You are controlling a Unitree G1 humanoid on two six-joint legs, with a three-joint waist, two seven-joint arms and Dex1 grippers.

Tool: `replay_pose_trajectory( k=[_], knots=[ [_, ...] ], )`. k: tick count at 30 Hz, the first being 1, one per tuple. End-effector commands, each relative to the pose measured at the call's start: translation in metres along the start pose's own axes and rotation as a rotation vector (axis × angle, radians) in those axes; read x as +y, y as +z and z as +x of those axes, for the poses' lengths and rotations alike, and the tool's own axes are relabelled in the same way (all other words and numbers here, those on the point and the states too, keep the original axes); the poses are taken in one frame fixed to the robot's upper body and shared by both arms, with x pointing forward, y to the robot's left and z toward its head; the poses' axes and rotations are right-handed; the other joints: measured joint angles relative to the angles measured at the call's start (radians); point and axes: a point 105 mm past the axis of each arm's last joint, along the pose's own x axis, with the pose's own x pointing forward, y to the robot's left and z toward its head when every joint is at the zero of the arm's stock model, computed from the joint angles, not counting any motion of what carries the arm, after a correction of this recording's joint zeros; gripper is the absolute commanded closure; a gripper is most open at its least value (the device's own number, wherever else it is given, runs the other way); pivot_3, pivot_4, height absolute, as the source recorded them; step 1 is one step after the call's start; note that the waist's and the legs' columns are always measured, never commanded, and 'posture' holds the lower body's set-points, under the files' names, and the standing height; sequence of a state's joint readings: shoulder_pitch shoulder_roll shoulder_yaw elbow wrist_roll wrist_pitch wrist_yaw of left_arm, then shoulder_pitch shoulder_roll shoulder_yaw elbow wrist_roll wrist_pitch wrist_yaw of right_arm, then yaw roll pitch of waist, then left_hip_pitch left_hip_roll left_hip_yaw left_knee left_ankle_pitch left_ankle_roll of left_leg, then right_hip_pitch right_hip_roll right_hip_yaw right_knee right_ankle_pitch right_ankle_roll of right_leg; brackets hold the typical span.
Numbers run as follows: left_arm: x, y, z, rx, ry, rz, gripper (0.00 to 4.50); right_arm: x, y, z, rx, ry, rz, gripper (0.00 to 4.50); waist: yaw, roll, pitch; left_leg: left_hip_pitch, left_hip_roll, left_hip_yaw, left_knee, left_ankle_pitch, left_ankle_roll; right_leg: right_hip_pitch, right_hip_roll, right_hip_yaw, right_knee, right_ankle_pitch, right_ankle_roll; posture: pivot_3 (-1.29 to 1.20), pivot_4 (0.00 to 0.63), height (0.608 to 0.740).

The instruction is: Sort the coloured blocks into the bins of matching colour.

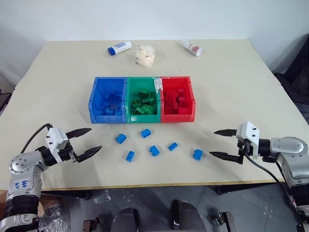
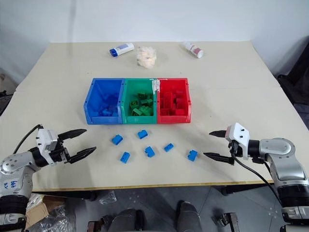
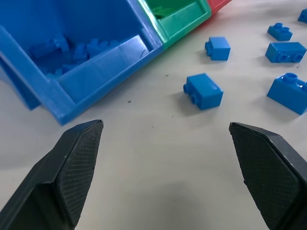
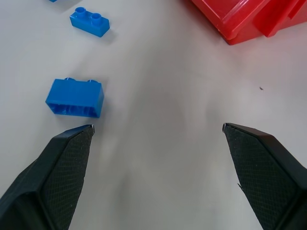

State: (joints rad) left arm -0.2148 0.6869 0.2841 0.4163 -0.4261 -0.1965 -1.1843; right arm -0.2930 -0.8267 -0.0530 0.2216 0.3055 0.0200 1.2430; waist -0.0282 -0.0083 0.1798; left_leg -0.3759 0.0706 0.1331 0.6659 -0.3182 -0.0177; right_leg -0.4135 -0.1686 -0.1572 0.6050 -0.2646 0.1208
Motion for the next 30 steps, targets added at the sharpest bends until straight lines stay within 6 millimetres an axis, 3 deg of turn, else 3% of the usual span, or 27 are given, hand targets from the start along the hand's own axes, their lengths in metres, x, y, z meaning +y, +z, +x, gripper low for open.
replay_pose_trajectory(
  k=[1,6,12,16,18,22,30],
  knots=[
    [0.000,0.002,0.000,-0.004,-0.004,0.006,0.02,-0.004,0.011,-0.004,-0.043,-0.039,-0.028,0.00,0.000,0.000,0.000,0.000,0.000,0.000,0.000,0.000,0.000,0.000,0.000,0.000,0.000,0.000,0.000,0.00,0.150,0.740],
    [0.000,0.000,0.003,0.021,0.010,-0.018,0.02,-0.005,0.013,-0.006,-0.045,-0.053,-0.019,0.00,0.000,0.000,0.000,0.000,0.000,0.000,0.000,0.000,0.000,0.000,0.000,0.000,0.000,0.000,0.000,0.00,0.150,0.740],
    [-0.005,-0.007,0.001,0.078,-0.004,-0.027,0.02,0.004,0.002,-0.031,0.025,-0.060,0.018,0.00,0.004,0.000,0.000,0.000,0.000,0.000,0.000,0.000,0.000,0.000,0.000,0.000,0.000,0.000,0.000,0.00,0.150,0.740],
    [-0.005,0.000,0.000,0.023,-0.036,-0.057,0.02,0.011,-0.009,-0.058,0.112,-0.072,0.041,0.00,0.006,0.000,0.000,0.000,0.000,0.000,0.000,0.000,0.000,0.000,0.000,0.000,0.000,0.000,0.000,0.00,0.150,0.740],
    [-0.005,0.001,0.000,0.017,-0.039,-0.041,0.02,0.013,-0.010,-0.062,0.135,-0.071,0.049,0.00,0.004,0.000,0.000,0.000,0.000,0.000,0.001,0.000,0.000,0.001,0.000,0.000,0.000,0.000,0.000,0.00,0.150,0.740],
    [-0.008,0.004,0.000,-0.003,-0.051,-0.036,0.02,0.018,-0.005,-0.055,0.137,-0.046,0.042,0.00,-0.005,0.000,0.000,0.002,0.000,0.001,0.000,0.000,0.000,0.001,0.000,0.001,0.001,0.000,0.000,0.00,0.150,0.740],
    [-0.027,0.007,-0.001,-0.019,-0.108,-0.036,0.02,0.034,0.017,-0.006,0.068,0.090,-0.001,0.00,0.001,0.000,0.000,0.003,0.001,0.001,0.000,0.000,0.000,0.001,0.000,0.002,0.001,0.000,0.000,0.00,0.150,0.740]
  ],
)
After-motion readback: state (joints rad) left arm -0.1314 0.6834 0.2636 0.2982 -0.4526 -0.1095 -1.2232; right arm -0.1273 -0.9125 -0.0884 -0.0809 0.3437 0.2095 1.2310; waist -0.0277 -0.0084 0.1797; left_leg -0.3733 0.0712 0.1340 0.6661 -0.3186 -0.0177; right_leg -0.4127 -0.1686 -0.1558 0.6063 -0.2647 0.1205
